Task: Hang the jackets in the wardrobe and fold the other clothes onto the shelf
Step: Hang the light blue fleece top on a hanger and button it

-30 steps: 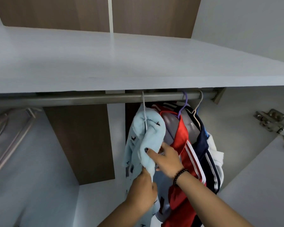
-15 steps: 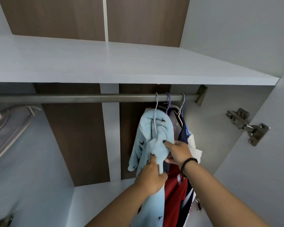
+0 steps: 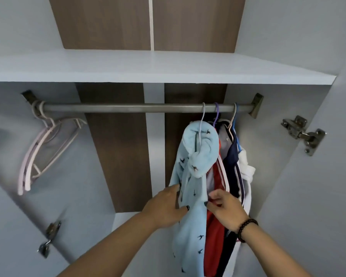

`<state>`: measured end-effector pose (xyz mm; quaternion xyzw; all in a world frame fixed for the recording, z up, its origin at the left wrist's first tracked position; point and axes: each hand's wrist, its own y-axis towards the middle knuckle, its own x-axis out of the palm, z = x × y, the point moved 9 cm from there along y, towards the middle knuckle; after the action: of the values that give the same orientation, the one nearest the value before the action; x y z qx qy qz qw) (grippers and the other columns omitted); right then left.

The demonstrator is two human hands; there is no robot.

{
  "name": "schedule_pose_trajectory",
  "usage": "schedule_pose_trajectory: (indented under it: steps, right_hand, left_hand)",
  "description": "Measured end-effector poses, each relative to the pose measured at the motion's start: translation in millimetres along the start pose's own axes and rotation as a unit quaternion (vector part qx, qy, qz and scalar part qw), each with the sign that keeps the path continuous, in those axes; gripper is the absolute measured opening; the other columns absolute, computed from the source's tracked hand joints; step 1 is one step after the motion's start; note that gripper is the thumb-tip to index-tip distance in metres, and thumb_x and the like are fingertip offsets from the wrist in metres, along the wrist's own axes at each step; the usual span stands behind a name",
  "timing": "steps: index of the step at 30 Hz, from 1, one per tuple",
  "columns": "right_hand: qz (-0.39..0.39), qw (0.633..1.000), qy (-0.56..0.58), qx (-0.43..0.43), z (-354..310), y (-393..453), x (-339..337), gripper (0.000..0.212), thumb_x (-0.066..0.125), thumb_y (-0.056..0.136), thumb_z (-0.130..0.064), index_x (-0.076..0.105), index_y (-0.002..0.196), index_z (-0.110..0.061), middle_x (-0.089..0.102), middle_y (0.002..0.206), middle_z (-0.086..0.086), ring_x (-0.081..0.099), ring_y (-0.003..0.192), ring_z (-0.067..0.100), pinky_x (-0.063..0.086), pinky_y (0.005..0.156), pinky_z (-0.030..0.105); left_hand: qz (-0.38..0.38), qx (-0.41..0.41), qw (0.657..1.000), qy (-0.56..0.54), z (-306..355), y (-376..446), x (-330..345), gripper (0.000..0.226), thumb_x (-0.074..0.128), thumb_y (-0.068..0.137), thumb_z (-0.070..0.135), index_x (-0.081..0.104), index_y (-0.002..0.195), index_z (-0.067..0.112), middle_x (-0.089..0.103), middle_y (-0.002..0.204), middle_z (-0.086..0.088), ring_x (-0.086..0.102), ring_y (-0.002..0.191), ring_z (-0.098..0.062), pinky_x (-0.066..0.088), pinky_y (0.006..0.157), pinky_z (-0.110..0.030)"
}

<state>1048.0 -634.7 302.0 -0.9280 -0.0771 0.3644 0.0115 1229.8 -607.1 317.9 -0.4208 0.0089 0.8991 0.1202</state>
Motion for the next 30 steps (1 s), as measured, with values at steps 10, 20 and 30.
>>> schedule_pose_trajectory:
  steps: [10, 20, 30]
  right_hand:
    - [0.039, 0.97, -0.23, -0.062, -60.0, -79.0, -38.3, 0.062, 0.069, 0.078, -0.043, 0.045, 0.132, -0.024, 0.044, 0.128, -0.005, 0.048, 0.117, 0.016, 0.045, 0.096, 0.032]
    - [0.114, 0.976, -0.183, -0.004, -88.2, -217.8, -40.8, 0.067, 0.069, 0.081, -0.04, 0.04, 0.138, -0.018, 0.045, 0.134, 0.0, 0.051, 0.109, 0.016, 0.039, 0.09, 0.022]
    - [0.165, 0.969, -0.167, 0.076, -59.9, -347.0, -43.7, 0.061, 0.069, 0.084, -0.034, 0.043, 0.137, -0.02, 0.046, 0.139, -0.001, 0.048, 0.124, 0.018, 0.038, 0.097, 0.025]
  left_hand:
    - [0.033, 0.057, 0.986, 0.151, 29.7, -46.4, -53.1, 0.082, 0.07, 0.077, 0.044, 0.03, 0.146, 0.028, 0.04, 0.146, 0.002, 0.045, 0.128, -0.019, 0.044, 0.095, -0.031]
    - [0.02, 0.128, 0.982, 0.136, 65.4, -145.8, -57.2, 0.081, 0.068, 0.08, 0.048, 0.03, 0.148, 0.025, 0.036, 0.148, 0.002, 0.041, 0.131, -0.019, 0.044, 0.102, -0.037]
    - [-0.06, 0.185, 0.975, 0.108, 104.2, -226.1, -2.8, 0.075, 0.067, 0.081, 0.042, 0.031, 0.146, 0.028, 0.032, 0.15, 0.007, 0.038, 0.135, -0.015, 0.041, 0.106, -0.039]
